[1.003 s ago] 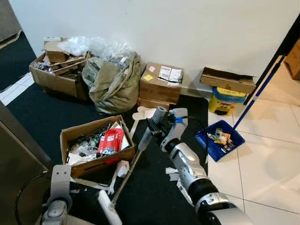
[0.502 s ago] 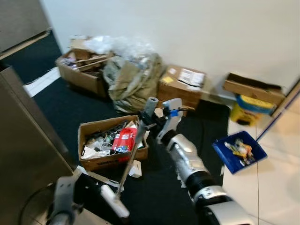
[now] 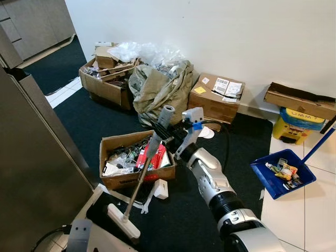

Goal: Sweep floor

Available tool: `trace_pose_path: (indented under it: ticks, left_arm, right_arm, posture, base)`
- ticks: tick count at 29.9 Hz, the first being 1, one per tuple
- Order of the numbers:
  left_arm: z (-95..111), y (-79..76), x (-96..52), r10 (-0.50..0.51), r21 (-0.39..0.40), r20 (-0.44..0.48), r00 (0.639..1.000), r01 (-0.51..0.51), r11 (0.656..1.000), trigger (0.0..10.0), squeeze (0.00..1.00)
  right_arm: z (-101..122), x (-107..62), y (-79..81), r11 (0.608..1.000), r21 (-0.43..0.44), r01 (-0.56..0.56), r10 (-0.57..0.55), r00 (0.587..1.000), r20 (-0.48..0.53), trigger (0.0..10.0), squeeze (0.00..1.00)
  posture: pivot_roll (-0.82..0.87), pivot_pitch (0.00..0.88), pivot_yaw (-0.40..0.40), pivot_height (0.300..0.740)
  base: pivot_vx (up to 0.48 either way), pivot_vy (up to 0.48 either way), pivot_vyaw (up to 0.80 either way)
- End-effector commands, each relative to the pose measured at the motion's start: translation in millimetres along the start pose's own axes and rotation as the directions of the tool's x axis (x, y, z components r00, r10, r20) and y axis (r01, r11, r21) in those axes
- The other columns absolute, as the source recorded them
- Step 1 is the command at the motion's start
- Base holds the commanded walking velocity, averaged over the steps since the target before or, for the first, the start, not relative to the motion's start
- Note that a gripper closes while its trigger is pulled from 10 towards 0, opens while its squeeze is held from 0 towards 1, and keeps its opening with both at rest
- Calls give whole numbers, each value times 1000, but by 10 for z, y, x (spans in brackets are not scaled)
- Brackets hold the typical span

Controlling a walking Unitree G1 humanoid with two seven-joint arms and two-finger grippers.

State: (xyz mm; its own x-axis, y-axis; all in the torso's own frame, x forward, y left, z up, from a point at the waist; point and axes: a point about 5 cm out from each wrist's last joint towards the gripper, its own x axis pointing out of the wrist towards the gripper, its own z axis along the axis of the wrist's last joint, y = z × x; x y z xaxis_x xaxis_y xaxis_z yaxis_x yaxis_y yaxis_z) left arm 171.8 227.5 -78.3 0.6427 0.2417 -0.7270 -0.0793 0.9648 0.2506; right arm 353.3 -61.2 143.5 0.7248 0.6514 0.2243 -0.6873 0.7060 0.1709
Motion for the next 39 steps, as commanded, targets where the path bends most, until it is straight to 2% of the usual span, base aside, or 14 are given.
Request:
trace_pose_path:
  ticks: [1,11,17,39]
  left_arm:
    - [-33,14,-4,-10,28,-20,1000,10,1000,10000,0]
    - [41,-34,16,-35,53,-3,999,36,998,10000,0]
    - [73,-102,21,-60,62,2,998,60,996,10000,0]
    - [164,-158,41,-82,66,21,996,80,995,10000,0]
  right_arm:
    - [50,87,89,999,12,-34,33,999,33,10000,0]
    - [25,78,80,1000,7,7,-8,999,33,10000,0]
    - [-23,37,39,999,1,47,-47,999,3,10000,0]
    - [-80,-4,27,996,40,79,-79,997,-9,10000,0]
  posture:
    - [-20,80,37,740]
    - [-24,84,45,740]
    - [-26,84,48,740]
    - [-33,70,44,740]
  base:
    - [0,0,712]
    - [97,0,636]
    - [269,0,0]
    - [277,0,0]
